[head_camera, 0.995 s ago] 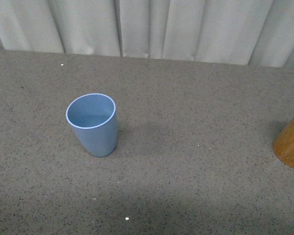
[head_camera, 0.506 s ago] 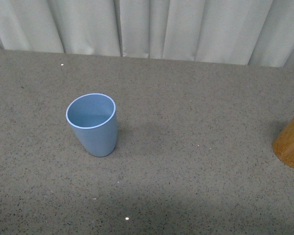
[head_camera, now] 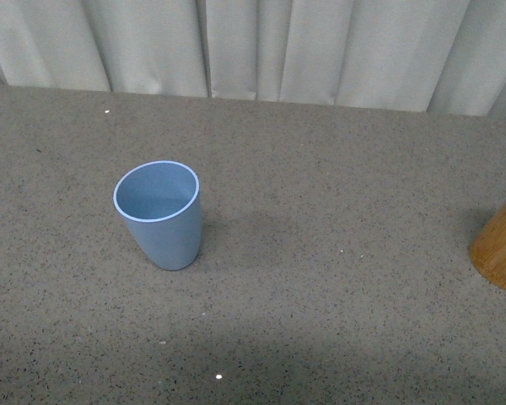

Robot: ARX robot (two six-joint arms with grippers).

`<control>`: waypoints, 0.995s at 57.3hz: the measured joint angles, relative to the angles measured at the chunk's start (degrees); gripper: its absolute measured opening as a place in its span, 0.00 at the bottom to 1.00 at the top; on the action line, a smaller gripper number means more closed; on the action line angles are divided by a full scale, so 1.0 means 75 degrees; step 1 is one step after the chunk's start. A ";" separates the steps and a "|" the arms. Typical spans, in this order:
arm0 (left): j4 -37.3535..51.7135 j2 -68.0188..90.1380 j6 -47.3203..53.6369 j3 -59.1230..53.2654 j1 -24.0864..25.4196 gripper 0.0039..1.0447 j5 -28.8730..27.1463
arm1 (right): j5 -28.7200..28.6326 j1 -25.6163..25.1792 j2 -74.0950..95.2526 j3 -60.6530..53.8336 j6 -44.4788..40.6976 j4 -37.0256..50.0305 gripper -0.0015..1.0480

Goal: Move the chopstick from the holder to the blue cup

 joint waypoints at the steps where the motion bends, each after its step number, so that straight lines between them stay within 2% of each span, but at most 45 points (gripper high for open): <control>1: 0.0000 0.0000 0.0000 0.0000 0.0000 0.94 0.0000 | 0.0000 0.0000 0.0000 0.0000 0.0000 0.0000 0.91; 4: -0.0015 0.0015 -0.0006 0.0006 0.0009 0.94 0.0052 | 0.0000 0.0000 0.0000 0.0000 0.0000 0.0000 0.91; 8: -0.1297 0.0857 -0.0839 0.0527 0.0289 0.94 0.1437 | 0.0009 0.0000 0.0000 0.0000 0.0000 0.0000 0.91; 12: -0.1547 0.2110 -0.1699 0.0866 0.0154 0.94 0.1722 | -0.0012 -0.0003 0.0000 0.0000 0.0000 0.0000 0.91; 15: -0.1096 0.3028 -0.2498 0.0953 -0.0146 0.94 0.1440 | -0.0003 -0.0003 0.0000 0.0000 0.0000 0.0000 0.91; 19: 0.0134 0.4797 -0.3538 0.1207 -0.0621 0.94 0.0933 | -0.0003 -0.0003 0.0000 0.0000 0.0000 0.0000 0.91; 30: 0.1524 0.7452 -0.4409 0.1923 -0.1478 0.94 -0.0181 | -0.0006 -0.0003 0.0000 0.0000 0.0000 0.0000 0.91; 43: 0.1693 0.9632 -0.4791 0.2804 -0.2215 0.94 -0.1070 | -0.0003 -0.0003 0.0000 0.0000 0.0000 0.0000 0.91; 57: 0.1705 1.0797 -0.5246 0.3351 -0.2495 0.94 -0.1402 | -0.0006 -0.0003 0.0000 0.0000 0.0000 0.0000 0.91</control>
